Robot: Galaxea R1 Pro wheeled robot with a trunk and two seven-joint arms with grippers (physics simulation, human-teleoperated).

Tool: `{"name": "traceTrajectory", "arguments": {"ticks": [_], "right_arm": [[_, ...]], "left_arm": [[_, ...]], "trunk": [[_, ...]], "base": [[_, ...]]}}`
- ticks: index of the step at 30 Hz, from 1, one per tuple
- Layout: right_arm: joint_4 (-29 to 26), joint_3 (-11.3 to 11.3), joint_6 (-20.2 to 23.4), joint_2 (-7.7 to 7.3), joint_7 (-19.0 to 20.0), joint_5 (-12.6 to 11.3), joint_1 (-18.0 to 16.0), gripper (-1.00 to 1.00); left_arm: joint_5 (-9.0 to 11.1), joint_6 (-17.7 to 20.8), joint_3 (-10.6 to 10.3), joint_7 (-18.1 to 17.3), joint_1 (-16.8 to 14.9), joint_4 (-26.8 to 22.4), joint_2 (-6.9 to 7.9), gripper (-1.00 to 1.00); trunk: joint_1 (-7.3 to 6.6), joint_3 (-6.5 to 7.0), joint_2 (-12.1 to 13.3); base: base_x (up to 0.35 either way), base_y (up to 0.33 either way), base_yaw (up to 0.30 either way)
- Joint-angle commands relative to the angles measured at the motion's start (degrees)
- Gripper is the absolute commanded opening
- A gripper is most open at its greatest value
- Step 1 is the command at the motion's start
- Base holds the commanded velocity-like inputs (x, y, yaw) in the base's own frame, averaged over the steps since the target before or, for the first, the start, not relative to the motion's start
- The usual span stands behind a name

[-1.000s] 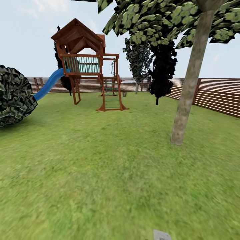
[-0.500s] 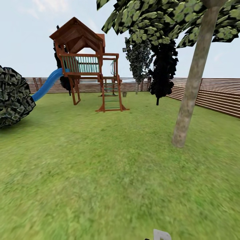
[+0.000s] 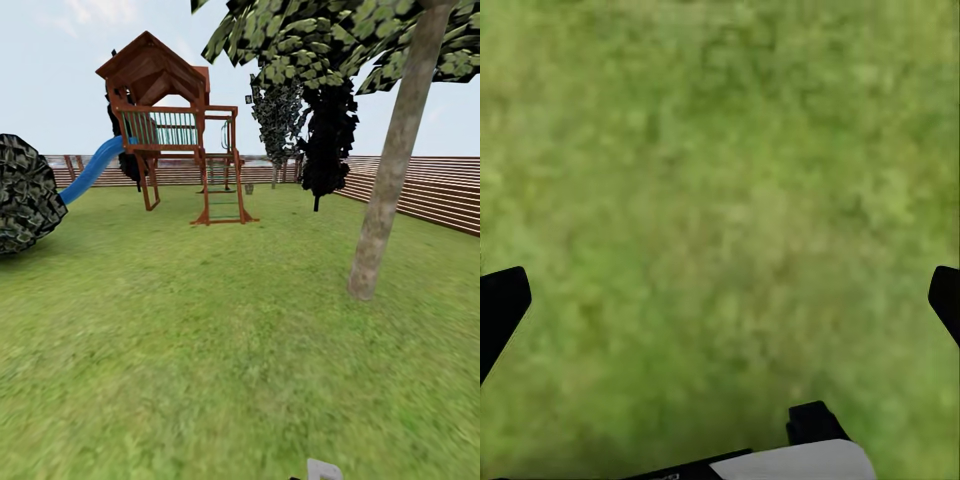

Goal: Take the three Easter eggs out of the wicker basket on the lawn in the garden, then place them on the lawn next to a single tree (choose any tree) so that all three eggs are next to the same tree and none are left in the basket.

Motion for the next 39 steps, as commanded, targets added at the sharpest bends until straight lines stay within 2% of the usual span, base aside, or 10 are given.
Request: {"name": "traceTrajectory", "arguments": {"ticks": [1, 39], "right_arm": [[-0.1, 0.0, 0.3, 0.04, -0.2, -0.3, 0.0, 1.0], [-0.1, 0.0, 0.3, 0.51, -0.2, -0.5, 0.0, 1.0]], "left_arm": [[-0.1, -0.2, -0.1, 0.2, 0.0, 0.1, 0.01, 1.0], [-0.1, -0.2, -0.1, 0.2, 0.0, 0.1, -0.09, 1.0]], "trunk": [[0.03, -0.08, 0.0], [0.03, -0.38, 0.0]], "base": [[0.245, 0.0, 0.0], [0.24, 0.0, -0.025]]}}
